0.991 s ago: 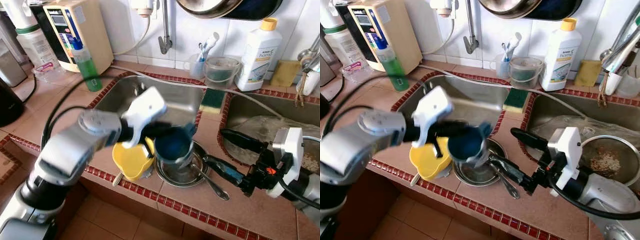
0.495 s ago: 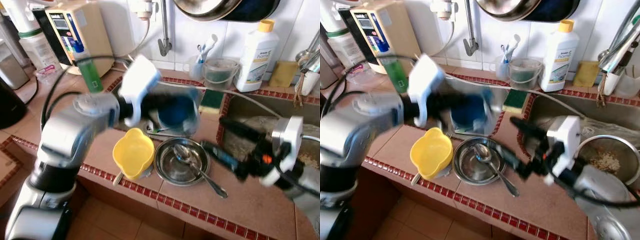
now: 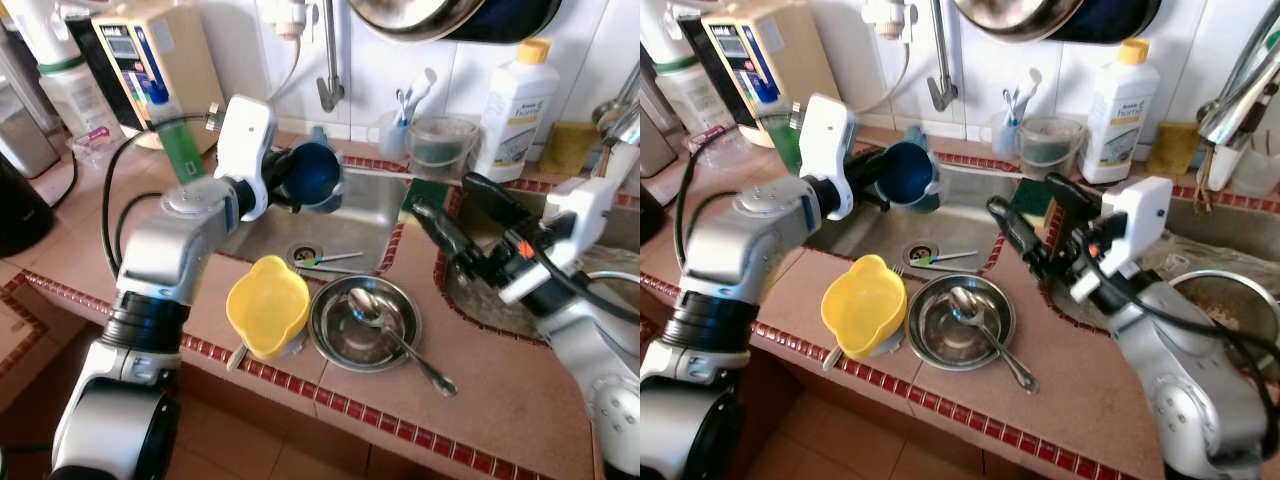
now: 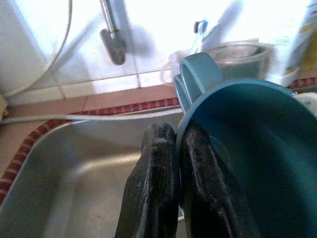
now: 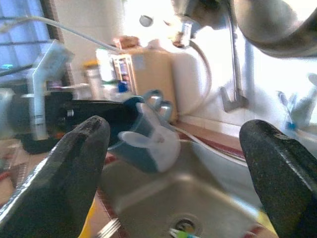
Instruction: Kitchen organization
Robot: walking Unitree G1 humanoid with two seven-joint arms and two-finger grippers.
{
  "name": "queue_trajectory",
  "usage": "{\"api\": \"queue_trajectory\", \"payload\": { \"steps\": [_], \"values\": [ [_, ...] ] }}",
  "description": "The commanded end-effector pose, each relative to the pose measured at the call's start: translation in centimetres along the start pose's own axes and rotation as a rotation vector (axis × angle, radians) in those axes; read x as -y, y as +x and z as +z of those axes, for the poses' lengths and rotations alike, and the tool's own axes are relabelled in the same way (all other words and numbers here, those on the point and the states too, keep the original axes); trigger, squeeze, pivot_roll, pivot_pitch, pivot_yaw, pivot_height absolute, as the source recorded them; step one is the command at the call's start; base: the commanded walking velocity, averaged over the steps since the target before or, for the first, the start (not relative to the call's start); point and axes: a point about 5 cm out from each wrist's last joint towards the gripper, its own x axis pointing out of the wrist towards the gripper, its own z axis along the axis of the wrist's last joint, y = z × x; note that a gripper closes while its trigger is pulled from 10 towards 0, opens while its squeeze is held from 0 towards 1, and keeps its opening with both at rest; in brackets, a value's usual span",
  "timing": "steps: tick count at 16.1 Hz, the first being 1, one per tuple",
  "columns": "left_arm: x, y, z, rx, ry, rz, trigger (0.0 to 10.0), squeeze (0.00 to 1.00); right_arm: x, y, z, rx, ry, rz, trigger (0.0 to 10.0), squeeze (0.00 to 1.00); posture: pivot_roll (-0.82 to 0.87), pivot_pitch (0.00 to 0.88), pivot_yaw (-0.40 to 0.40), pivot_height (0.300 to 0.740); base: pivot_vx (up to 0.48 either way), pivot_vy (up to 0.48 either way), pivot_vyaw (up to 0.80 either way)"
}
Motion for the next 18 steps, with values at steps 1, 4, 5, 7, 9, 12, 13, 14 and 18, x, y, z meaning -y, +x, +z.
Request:
{"api": "queue_trajectory", "payload": {
  "steps": [1,4,5,7,9,12,13,14,18],
  "values": [
    [-0.6,0.4,0.6,0.033,0.022,0.040,10.0,0.00,0.0,0.6,0.0,-0.001,-0.012,-0.023,10.0,0.00,-0.18,0.058,0.106,0.740,0.000,0.000,0.00],
    [-2.0,2.0,-0.6,0.018,0.021,0.089,10.0,0.00,-0.8,1.3,-0.1,-0.011,0.010,-0.030,10.0,0.00,-0.18,0.088,0.106,0.740,0.000,0.000,0.00],
    [-2.2,2.4,-0.8,0.014,0.019,0.091,10.0,0.00,-1.2,1.2,-0.3,-0.022,0.016,-0.034,10.0,0.00,-0.19,0.103,0.110,0.740,0.000,0.000,0.00],
    [-2.2,2.9,-1.2,0.001,0.014,0.063,10.0,0.00,-1.7,1.0,-0.4,-0.036,0.025,-0.030,10.0,0.00,-0.20,0.124,0.116,0.740,0.000,0.000,0.00],
    [-1.4,3.5,-1.8,-0.018,0.001,-0.057,10.0,0.00,-2.4,0.1,-0.7,-0.067,0.029,-0.016,10.0,0.00,-0.22,0.161,0.121,0.740,0.000,0.000,0.00],
    [-0.9,3.7,-2.0,-0.027,-0.031,-0.170,10.0,0.00,-3.3,-1.2,-0.6,-0.105,0.038,-0.004,10.0,0.00,-0.25,0.224,0.128,0.740,0.000,0.000,0.00],
    [-0.9,3.7,-2.1,-0.031,-0.041,-0.185,10.0,0.00,-3.6,-1.6,-0.6,-0.116,0.042,-0.002,10.0,0.00,-0.26,0.233,0.129,0.740,0.000,0.000,0.00],
    [-1.0,3.8,-2.1,-0.036,-0.025,-0.188,10.0,0.00,-3.9,-2.1,-0.5,-0.123,0.043,-0.001,10.0,0.00,-0.27,0.254,0.127,0.740,0.000,0.000,0.00],
    [-1.5,3.7,-2.1,-0.051,-0.030,-0.205,10.0,0.00,-5.2,-3.6,-0.4,-0.164,0.072,0.038,10.0,0.00,-0.28,0.287,0.127,0.740,0.000,0.000,0.00]
  ]
}}
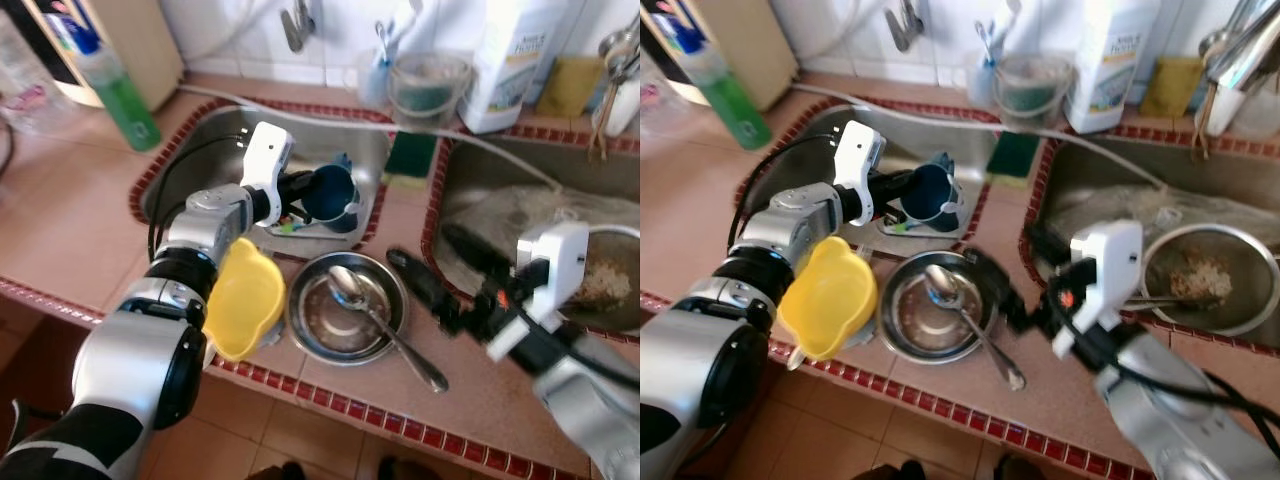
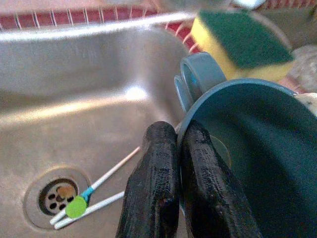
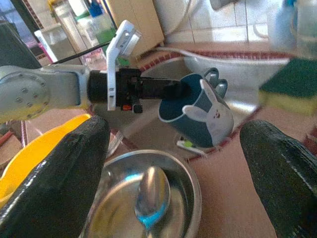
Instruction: Kitchen organization
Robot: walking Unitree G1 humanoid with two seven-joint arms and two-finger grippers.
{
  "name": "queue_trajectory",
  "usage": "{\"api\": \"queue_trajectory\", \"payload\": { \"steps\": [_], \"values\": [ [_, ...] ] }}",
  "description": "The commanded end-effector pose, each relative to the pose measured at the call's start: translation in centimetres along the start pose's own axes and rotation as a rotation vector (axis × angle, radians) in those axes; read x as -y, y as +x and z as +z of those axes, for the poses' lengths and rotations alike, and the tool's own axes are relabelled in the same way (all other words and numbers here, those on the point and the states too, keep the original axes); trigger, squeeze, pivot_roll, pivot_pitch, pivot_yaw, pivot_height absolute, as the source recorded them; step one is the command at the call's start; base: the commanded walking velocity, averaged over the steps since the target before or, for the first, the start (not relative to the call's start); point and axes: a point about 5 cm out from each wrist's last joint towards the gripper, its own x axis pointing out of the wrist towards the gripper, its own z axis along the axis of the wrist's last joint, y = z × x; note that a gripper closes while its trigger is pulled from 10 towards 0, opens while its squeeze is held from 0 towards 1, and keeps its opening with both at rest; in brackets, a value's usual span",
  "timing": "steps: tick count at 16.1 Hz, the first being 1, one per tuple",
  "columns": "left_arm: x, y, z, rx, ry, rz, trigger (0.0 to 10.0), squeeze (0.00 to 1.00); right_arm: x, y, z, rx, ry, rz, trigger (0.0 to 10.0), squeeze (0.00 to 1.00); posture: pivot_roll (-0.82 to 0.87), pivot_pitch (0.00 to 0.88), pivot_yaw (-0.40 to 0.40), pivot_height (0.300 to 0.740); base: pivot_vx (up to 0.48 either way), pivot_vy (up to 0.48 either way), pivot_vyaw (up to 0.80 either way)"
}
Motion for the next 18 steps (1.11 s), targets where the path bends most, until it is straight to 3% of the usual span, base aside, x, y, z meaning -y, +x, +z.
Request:
{"api": "queue_trajectory", "payload": {
  "steps": [1,6,7,8,18],
  "values": [
    [-0.7,-0.4,1.2,0.018,0.030,0.006,10.0,0.00,-0.8,-0.5,0.2,-0.006,-0.001,0.024,10.0,0.00,-0.28,0.290,0.130,0.740,0.000,0.000,0.00],
    [-1.5,-0.8,1.6,0.003,0.033,0.021,10.0,0.00,-1.5,-1.0,0.1,-0.021,0.021,0.053,10.0,0.00,-0.28,0.285,0.137,0.740,0.000,0.000,0.00],
    [-1.6,-0.9,1.7,0.004,0.026,0.020,10.0,0.72,-1.5,-1.0,0.1,-0.023,0.024,0.059,10.0,0.00,-0.28,0.281,0.139,0.740,0.000,0.000,0.00],
    [-1.7,-1.0,1.8,0.006,0.016,0.020,10.0,1.00,-1.5,-1.0,0.1,-0.024,0.028,0.062,10.0,0.00,-0.28,0.277,0.139,0.740,0.000,0.000,0.00],
    [-2.2,-1.3,2.8,0.028,0.029,0.040,10.0,1.00,-1.1,-0.5,0.2,-0.011,0.027,0.068,10.0,0.00,-0.26,0.269,0.143,0.740,0.000,0.000,0.00]
  ]
}}
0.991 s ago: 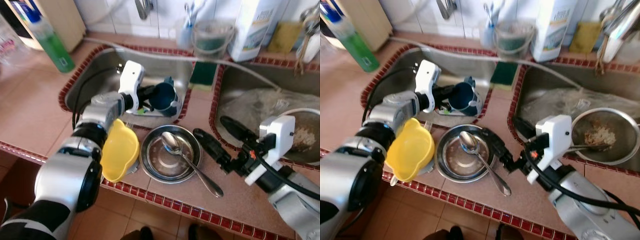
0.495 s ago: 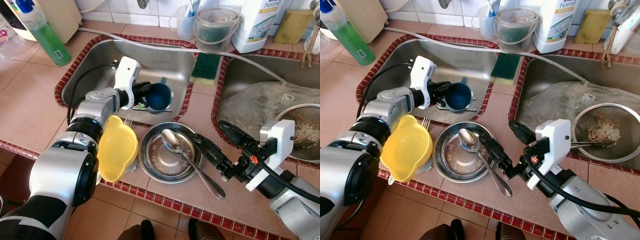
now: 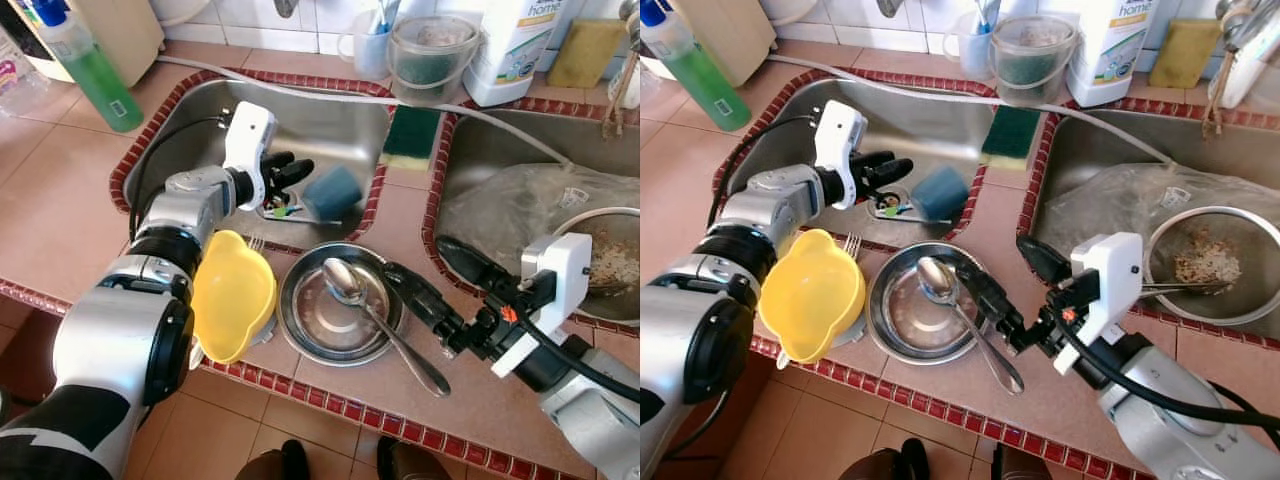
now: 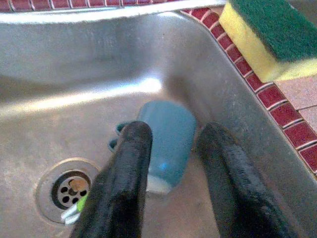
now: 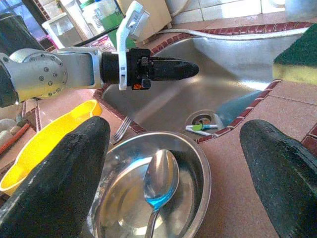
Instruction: Kitchen organization
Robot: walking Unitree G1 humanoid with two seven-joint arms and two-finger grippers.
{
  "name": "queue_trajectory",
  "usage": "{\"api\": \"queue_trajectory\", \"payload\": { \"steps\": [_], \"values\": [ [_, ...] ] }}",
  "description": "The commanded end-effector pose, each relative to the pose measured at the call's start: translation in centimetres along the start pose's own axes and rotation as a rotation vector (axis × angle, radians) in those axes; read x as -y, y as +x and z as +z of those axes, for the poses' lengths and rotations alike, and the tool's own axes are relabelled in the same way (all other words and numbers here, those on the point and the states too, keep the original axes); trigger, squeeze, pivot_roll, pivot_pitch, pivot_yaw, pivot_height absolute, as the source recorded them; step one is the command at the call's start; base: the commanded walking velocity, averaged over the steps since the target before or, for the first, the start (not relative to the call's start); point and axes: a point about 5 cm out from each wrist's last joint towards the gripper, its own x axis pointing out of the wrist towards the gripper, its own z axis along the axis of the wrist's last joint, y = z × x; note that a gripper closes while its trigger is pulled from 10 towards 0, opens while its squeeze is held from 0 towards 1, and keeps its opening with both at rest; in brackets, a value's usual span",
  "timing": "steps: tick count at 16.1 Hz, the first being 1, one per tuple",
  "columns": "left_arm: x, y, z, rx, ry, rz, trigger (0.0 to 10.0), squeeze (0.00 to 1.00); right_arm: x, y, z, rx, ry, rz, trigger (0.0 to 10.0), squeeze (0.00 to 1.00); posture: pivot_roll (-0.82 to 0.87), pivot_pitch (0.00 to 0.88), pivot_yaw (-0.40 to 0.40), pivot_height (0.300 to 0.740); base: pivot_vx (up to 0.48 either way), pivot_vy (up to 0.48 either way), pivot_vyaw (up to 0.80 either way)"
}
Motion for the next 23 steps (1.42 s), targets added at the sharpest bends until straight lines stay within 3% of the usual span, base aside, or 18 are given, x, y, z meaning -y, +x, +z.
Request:
{"api": "queue_trajectory", "payload": {
  "steps": [1,11,12,19,23],
  "values": [
    [-0.8,-0.5,0.7,0.011,0.012,0.024,10.0,1.00,-0.3,0.1,0.0,0.002,-0.002,0.024,10.0,0.00,-0.26,0.264,0.146,0.740,0.000,0.000,0.00],
    [-1.7,-1.5,4.4,0.202,-0.013,0.047,10.0,1.00,1.2,2.1,1.0,0.115,-0.026,-0.011,10.0,0.00,-0.24,0.189,0.143,0.740,0.000,0.000,0.00],
    [-1.4,-1.5,4.8,0.232,-0.011,0.029,10.0,0.00,1.4,2.4,1.2,0.129,-0.028,-0.019,10.0,0.00,-0.24,0.173,0.140,0.740,0.000,0.000,0.00],
    [-0.5,-2.2,6.1,0.351,0.014,0.063,10.0,0.00,2.8,4.4,1.3,0.173,-0.056,-0.037,10.0,0.00,-0.20,0.099,0.129,0.740,0.000,0.000,0.00],
    [0.7,-3.6,5.4,0.379,0.025,0.108,10.0,0.00,3.3,5.8,1.0,0.184,-0.065,-0.041,10.0,0.00,-0.17,0.069,0.108,0.740,0.000,0.000,0.00]
  ]
}}
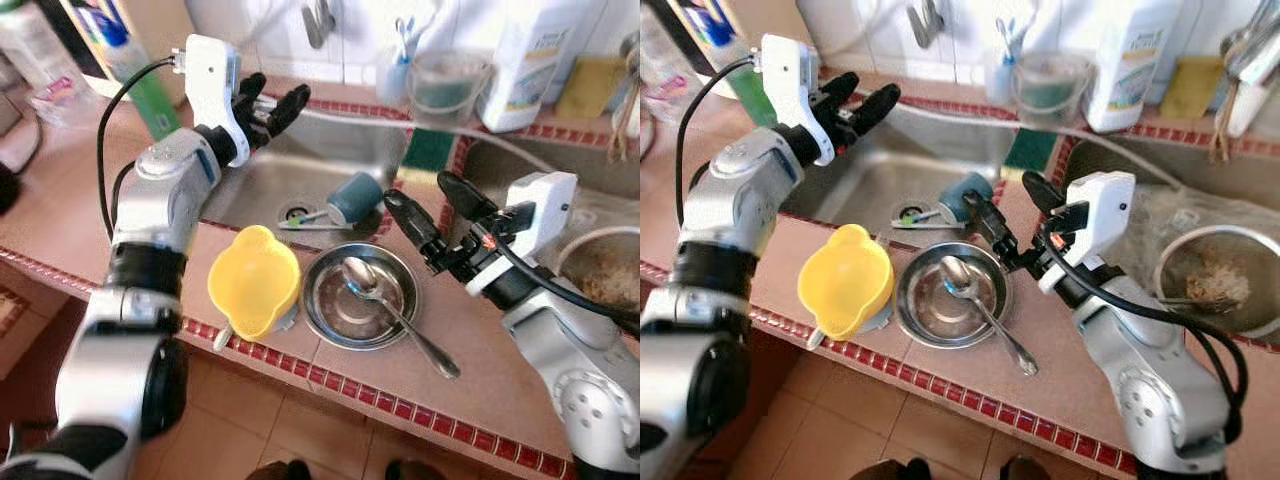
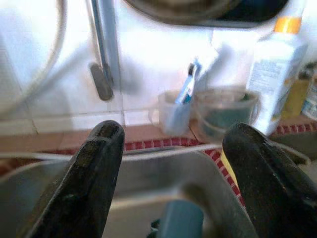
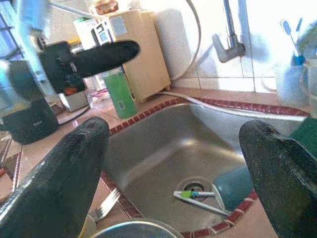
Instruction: Kitchen organization
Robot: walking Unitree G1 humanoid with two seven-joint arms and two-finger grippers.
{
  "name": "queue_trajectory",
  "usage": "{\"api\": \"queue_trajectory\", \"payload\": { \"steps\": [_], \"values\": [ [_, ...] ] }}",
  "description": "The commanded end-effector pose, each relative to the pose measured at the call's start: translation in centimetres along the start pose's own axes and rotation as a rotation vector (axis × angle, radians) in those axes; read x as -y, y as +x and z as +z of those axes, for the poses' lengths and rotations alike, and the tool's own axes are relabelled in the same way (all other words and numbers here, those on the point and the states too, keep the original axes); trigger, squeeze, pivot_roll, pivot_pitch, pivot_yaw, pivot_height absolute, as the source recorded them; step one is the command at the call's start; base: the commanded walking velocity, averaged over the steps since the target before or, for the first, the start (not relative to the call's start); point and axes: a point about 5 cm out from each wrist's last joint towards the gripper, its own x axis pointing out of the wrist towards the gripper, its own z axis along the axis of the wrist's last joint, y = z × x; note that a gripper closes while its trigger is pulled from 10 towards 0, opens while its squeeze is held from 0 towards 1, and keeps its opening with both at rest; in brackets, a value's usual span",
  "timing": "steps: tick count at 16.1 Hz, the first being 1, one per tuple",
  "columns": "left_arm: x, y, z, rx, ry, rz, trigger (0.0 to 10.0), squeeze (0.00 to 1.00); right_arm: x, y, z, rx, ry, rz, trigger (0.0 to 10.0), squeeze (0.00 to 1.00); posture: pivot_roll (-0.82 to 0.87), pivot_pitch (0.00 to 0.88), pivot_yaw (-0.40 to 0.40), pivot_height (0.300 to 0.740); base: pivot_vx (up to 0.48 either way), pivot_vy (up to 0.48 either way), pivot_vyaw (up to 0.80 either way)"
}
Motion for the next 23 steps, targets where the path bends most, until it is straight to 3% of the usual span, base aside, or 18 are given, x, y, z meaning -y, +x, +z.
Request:
{"api": "queue_trajectory", "payload": {
  "steps": [1,4,6,11,12,17,18,23],
  "values": [
    [0.1,-0.7,0.3,0.005,0.005,0.021,10.0,0.00,-0.4,0.6,-0.2,0.004,-0.014,0.022,10.0,0.00,-0.17,0.064,0.102,0.740,0.000,0.000,0.00],
    [1.0,-2.0,0.1,-0.003,0.036,0.044,10.0,0.00,-0.8,1.2,-0.7,-0.003,-0.004,0.042,10.0,0.00,-0.15,0.056,0.088,0.740,0.000,0.000,0.00],
    [1.4,-2.9,0.0,-0.019,0.014,0.053,10.0,0.00,-1.4,1.3,-1.1,-0.017,-0.008,0.079,10.0,0.00,-0.15,0.051,0.078,0.740,0.000,0.000,0.00],
    [3.0,-5.8,-1.5,-0.084,-0.011,0.062,10.0,0.00,-2.1,0.6,-1.9,-0.070,-0.014,0.156,10.0,0.00,-0.14,0.038,0.062,0.740,0.000,0.000,0.00],
    [3.4,-6.6,-2.2,-0.122,0.045,0.052,10.0,0.00,-2.3,0.3,-2.3,-0.089,-0.008,0.175,10.0,0.00,-0.13,0.035,0.060,0.740,0.000,0.000,0.00],
    [4.2,-8.8,-3.5,-0.259,-0.002,0.038,10.0,0.00,-3.2,-1.9,-4.2,-0.207,0.011,0.271,10.0,0.00,-0.13,0.030,0.051,0.740,0.000,0.000,0.00],
    [4.7,-9.5,-4.0,-0.305,0.038,-0.011,10.0,0.00,-3.4,-2.6,-4.6,-0.243,0.015,0.295,10.0,0.00,-0.13,0.031,0.049,0.740,0.000,0.000,0.00],
    [5.0,-9.9,-5.6,-0.435,0.044,-0.054,10.0,0.00,-3.2,-3.8,-4.8,-0.298,0.000,0.313,10.0,0.00,-0.14,0.047,0.048,0.740,0.000,0.000,0.00]
  ]
}}
